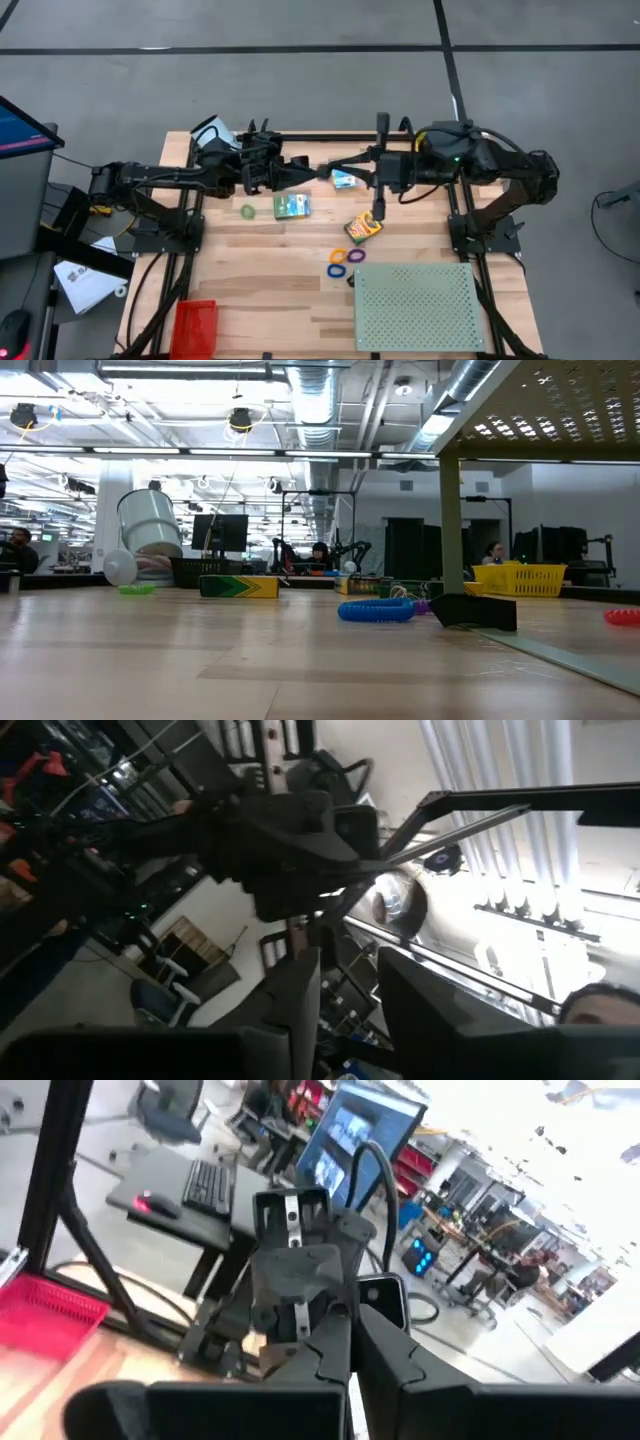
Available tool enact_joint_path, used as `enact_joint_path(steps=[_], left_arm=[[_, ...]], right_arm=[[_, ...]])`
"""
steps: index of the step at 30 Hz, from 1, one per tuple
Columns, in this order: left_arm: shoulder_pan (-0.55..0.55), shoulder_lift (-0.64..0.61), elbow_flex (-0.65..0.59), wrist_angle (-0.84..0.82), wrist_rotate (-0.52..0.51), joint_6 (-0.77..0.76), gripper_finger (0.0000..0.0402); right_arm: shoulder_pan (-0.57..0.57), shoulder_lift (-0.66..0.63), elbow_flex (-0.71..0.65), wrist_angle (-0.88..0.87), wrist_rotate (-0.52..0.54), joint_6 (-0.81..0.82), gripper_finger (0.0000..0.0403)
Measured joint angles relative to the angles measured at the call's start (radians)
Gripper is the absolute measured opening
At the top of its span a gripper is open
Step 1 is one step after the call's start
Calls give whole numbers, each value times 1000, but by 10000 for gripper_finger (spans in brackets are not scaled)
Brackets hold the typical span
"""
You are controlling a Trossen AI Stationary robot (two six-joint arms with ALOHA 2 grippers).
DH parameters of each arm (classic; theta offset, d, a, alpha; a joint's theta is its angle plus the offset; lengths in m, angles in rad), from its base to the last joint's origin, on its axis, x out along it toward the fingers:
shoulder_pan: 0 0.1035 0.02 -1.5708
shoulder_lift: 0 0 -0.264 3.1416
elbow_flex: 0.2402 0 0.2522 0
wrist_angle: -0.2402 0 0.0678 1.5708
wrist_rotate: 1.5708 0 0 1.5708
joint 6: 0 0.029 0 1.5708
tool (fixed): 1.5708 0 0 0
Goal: Pick & Place Office Desk Supplies
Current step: Put the black rubber band into the yellow bin
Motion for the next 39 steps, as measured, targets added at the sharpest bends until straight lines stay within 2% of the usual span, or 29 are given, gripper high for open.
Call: enact_joint_path(steps=[7, 10, 14, 19, 23, 25, 30, 35, 39], left_arm=[[15, -1, 0, -70, 31, 27, 111], [15, -2, 0, -122, 67, 73, 111], [12, -1, 0, -209, 175, 174, 108], [-29, -1, 0, -396, 215, 314, 108], [-65, -1, 0, -545, 207, 372, 108], [-86, -1, -3, -582, 188, 393, 108], [-124, -1, -28, -581, 155, 392, 108], [-163, -1, -42, -572, 127, 390, 108], [-192, -1, -42, -560, 111, 387, 108]], right_arm=[[3, -20, 63, -253, 191, 100, 2], [-39, -27, 85, -390, 271, 264, 1], [-151, -34, 103, -585, 332, 525, 1], [-355, -32, 103, -767, 273, 720, 1], [-564, -13, 104, -884, 231, 775, 0], [-675, 6, 104, -919, 222, 754, 0], [-946, 116, 105, -1011, 78, 659, 0], [-1113, 265, 103, -1050, -2, 580, 0], [-1201, 364, 99, -1050, -2, 545, 0]])
